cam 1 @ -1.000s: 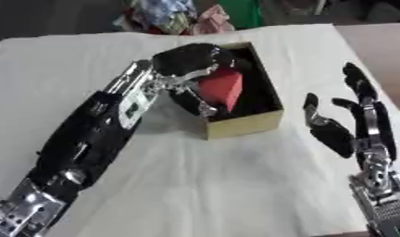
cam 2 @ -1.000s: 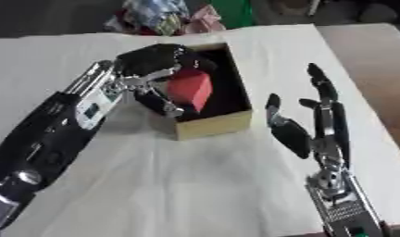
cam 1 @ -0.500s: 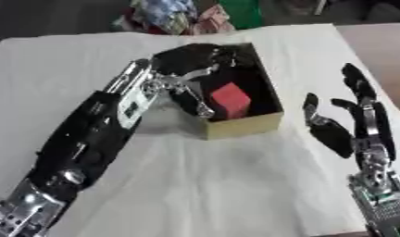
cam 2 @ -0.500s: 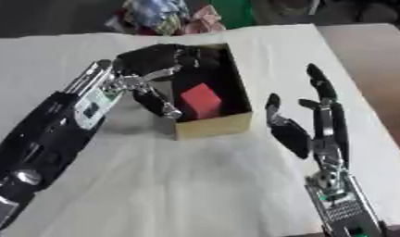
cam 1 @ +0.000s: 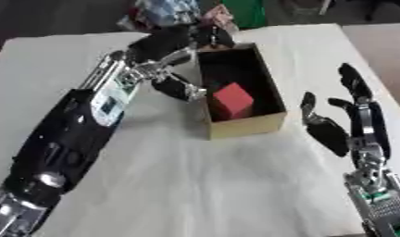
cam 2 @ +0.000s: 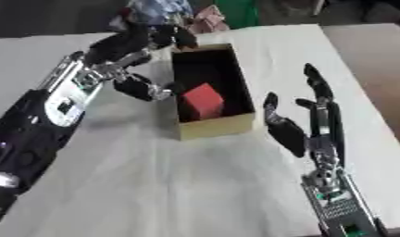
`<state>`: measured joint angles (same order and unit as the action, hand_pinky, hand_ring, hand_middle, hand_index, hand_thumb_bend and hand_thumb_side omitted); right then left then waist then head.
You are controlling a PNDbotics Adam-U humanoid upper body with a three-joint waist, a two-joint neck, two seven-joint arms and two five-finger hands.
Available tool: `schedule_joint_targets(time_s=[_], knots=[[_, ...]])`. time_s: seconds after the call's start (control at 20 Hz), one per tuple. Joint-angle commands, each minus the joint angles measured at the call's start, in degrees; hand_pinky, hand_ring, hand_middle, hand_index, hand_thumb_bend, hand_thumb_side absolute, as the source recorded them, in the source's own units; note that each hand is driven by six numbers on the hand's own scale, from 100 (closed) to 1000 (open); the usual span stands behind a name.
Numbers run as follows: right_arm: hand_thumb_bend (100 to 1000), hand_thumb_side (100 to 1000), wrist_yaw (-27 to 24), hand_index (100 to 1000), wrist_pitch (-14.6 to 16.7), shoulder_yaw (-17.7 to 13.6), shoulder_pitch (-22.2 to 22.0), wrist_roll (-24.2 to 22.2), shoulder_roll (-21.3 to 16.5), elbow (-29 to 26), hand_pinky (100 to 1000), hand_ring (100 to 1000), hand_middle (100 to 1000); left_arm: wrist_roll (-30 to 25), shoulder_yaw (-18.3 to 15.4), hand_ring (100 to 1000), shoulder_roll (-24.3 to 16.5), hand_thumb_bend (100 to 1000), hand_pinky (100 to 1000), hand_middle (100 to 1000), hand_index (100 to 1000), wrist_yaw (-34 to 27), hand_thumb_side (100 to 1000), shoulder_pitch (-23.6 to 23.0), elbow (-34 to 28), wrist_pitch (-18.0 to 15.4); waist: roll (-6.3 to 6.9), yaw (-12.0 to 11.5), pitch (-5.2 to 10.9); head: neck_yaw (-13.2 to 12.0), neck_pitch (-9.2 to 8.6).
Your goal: Pick up objects on the table and place them in the box.
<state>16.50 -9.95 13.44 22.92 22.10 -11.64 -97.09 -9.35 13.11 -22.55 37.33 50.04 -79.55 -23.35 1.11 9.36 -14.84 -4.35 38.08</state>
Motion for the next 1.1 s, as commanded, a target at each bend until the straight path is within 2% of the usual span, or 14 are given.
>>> schedule_joint_targets(time_s=[0.05, 0.2, 0.4, 0.6, 0.85, 1.1], knots=[[152, 198, 0.0, 1000, -0.2, -1.2, 0.3, 1.3, -1.6, -0.8, 773, 1000, 942, 2.8, -3.8, 687, -3.5, 156, 942, 780, 860, -3.2, 134, -2.0, -4.0, 3.0, -0.36, -1.0, 1.16, 1.3, -0.92], [141, 202, -0.3, 1000, -0.4, -1.8, -0.1, 2.2, -2.0, -0.9, 771, 1000, 940, 5.8, -8.4, 669, -4.3, 110, 959, 768, 851, -6.1, 134, -6.7, -7.0, 6.0, -0.68, -2.4, 1.26, 1.9, -1.04], [121, 209, -0.9, 1000, -0.5, -2.6, -0.5, 3.4, -2.5, -1.1, 765, 1000, 937, 9.7, -13.5, 654, -4.8, 100, 977, 757, 839, -10.0, 140, -13.0, -10.1, 9.9, -1.0, -4.1, 1.15, 2.4, -1.24], [100, 220, -1.9, 1000, -0.3, -3.2, -0.9, 4.8, -3.0, -1.3, 760, 1000, 934, 13.3, -16.9, 633, -4.0, 100, 987, 744, 832, -13.8, 154, -19.2, -11.5, 13.7, -1.17, -5.6, 1.0, 3.0, -1.17], [100, 229, -3.2, 1000, 0.4, -3.7, -1.2, 5.8, -3.3, -1.3, 757, 1000, 934, 14.6, -19.1, 632, -2.0, 100, 998, 746, 834, -18.6, 161, -27.0, -16.1, 18.5, -1.25, -6.7, 1.1, 3.0, -0.72], [100, 226, -3.7, 1000, 0.9, -3.7, -1.6, 6.2, -3.3, -1.2, 754, 1000, 933, 14.4, -19.5, 630, -0.7, 100, 1000, 746, 837, -23.1, 166, -34.2, -23.0, 22.9, -1.34, -6.9, 1.51, 2.5, -0.21]])
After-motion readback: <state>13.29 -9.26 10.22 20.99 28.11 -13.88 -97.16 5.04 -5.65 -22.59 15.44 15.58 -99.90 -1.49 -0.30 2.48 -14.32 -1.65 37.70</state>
